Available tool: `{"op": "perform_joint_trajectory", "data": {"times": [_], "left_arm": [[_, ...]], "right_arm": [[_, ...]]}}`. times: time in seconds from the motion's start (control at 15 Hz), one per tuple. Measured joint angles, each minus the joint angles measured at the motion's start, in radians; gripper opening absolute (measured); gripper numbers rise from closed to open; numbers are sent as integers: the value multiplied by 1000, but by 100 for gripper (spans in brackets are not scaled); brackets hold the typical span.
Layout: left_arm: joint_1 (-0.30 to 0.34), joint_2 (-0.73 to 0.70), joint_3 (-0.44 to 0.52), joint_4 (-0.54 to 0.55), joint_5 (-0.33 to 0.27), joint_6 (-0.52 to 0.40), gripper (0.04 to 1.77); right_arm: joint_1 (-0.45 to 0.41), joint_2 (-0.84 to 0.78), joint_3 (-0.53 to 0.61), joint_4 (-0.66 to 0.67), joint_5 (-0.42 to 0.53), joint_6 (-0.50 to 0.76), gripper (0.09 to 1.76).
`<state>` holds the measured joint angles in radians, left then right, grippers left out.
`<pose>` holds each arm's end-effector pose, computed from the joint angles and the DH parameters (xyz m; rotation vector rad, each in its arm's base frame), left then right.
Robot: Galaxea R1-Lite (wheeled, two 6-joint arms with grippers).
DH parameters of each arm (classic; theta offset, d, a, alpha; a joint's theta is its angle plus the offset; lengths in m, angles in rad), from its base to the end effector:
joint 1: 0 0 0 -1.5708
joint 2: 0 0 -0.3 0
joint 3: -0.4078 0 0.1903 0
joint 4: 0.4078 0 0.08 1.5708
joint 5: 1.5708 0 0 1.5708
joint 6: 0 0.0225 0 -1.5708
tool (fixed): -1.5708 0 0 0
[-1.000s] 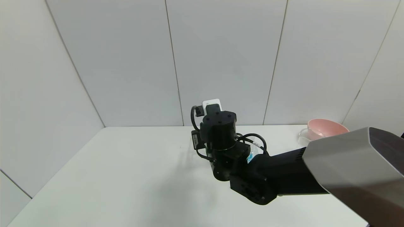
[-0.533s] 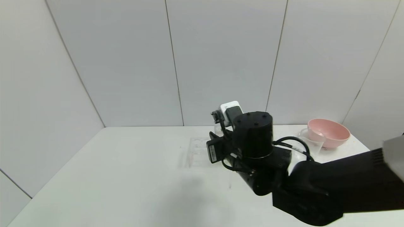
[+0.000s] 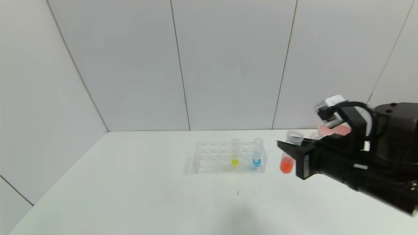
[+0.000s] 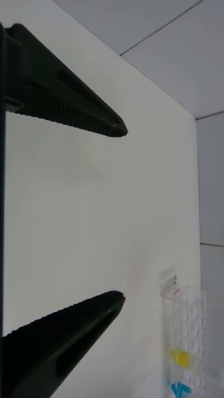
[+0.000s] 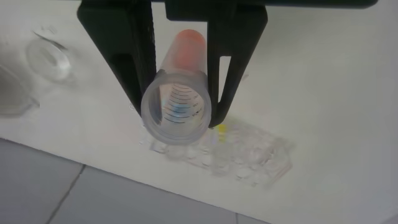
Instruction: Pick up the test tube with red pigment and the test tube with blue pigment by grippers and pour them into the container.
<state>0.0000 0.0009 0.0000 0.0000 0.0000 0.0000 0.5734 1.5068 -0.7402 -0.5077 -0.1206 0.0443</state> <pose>-0.0227 0.0000 0.0755 0.0000 0.0009 0.0000 0.2181 0.1376 0.2064 -0.0455 0.2554 0.4446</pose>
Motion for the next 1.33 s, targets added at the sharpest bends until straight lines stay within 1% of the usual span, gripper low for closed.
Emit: {"op": "perform_joint_trajectory", "data": {"times": [0.2, 0.47, 0.6, 0.73, 0.87, 1.0, 1.13, 1.33], "left_arm": [[0, 0, 0, 0, 0, 0, 176], [0, 0, 0, 0, 0, 0, 176], [0, 0, 0, 0, 0, 0, 176], [0, 0, 0, 0, 0, 0, 176], [0, 0, 0, 0, 0, 0, 176], [0, 0, 0, 0, 0, 0, 176], [0, 0, 0, 0, 0, 0, 176], [0, 0, 0, 0, 0, 0, 176]], "right_arm": [[-263, -123, 30, 93, 206, -23, 53], [-599, -188, 37, 126, 465, -90, 53], [-730, -185, 37, 126, 559, -128, 53], [-847, -152, 24, 122, 623, -167, 53], [-916, -98, -6, 108, 666, -218, 53], [-951, -38, -38, 86, 688, -293, 53], [-956, 17, -77, 77, 693, -330, 53], [-925, 105, -160, 77, 690, -363, 53]]}}
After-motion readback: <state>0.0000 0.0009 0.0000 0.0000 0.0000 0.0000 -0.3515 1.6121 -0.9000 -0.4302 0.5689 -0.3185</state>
